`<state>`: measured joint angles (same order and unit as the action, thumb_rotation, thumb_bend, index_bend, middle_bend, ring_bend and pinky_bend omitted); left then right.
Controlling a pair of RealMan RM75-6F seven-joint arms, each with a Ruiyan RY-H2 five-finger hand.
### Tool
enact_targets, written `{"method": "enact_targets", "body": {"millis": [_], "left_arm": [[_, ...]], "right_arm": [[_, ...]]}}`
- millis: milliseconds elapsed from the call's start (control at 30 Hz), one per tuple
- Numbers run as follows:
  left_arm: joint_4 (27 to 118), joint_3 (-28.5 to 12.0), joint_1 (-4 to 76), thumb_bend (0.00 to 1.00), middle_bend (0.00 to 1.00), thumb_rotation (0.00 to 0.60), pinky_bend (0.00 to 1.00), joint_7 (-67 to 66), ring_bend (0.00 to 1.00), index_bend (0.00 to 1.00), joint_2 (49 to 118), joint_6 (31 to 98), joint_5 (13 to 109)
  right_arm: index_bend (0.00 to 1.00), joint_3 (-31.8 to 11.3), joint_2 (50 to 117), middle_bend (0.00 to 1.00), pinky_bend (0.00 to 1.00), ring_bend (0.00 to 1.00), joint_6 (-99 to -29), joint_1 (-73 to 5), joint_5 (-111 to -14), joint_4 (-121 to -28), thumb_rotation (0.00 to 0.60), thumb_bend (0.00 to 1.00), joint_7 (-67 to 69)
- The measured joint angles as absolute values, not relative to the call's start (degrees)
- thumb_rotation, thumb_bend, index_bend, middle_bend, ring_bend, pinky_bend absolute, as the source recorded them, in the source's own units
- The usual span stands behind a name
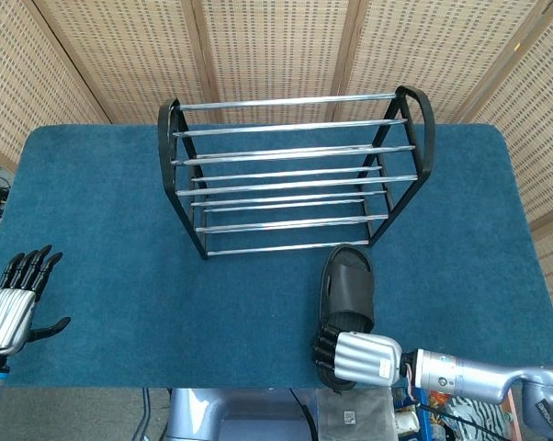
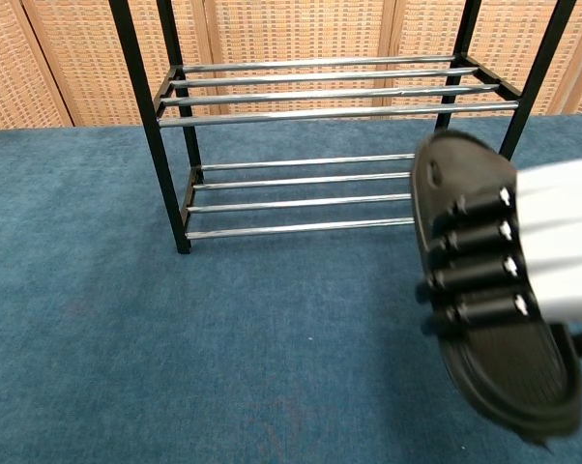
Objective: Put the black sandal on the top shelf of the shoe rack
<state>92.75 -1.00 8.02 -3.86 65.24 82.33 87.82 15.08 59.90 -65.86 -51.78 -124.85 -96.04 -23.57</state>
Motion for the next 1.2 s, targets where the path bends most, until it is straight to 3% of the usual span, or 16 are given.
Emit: {"method": "enact_targets", "body": {"millis": [400, 600, 1067, 1200], "left_arm": [[92.44, -1.45, 8.26, 0.18, 0.0, 0.6, 0.0, -3.04, 0.0, 0.0, 65.11, 81.74, 86.71], [92.48, -1.71, 8.36, 0.18, 0.0, 0.6, 0.0, -2.09, 0.0, 0.0, 64.77, 81.55, 86.21], [91.95, -1.81, 8.84, 0.18, 0.0, 0.6, 0.0, -1.39, 0.0, 0.0, 64.71, 80.48, 85.61], [91.91, -1.84, 8.91, 0.18, 0.0, 0.6, 0.0, -1.22, 0.0, 0.0, 64.67, 80.35, 85.48]], "right_arm": [[0.56, 4.66, 57.07, 0.55, 0.39, 0.41, -57.55, -57.62, -117.43, -96.6, 0.6, 0.6, -21.08], [0.56, -0.01, 57.33, 0.55, 0.39, 0.41, -53.29, -60.02, -113.06, -94.62, 0.6, 0.72, -20.45], [0.56, -5.5, 61.83, 0.49, 0.39, 0.4, -46.55, -63.22, -105.42, -85.36, 0.6, 0.77, -21.55], [0.55, -6.66, 62.89, 0.44, 0.39, 0.35, -44.89, -63.85, -103.15, -84.19, 0.6, 0.76, -22.65]]}}
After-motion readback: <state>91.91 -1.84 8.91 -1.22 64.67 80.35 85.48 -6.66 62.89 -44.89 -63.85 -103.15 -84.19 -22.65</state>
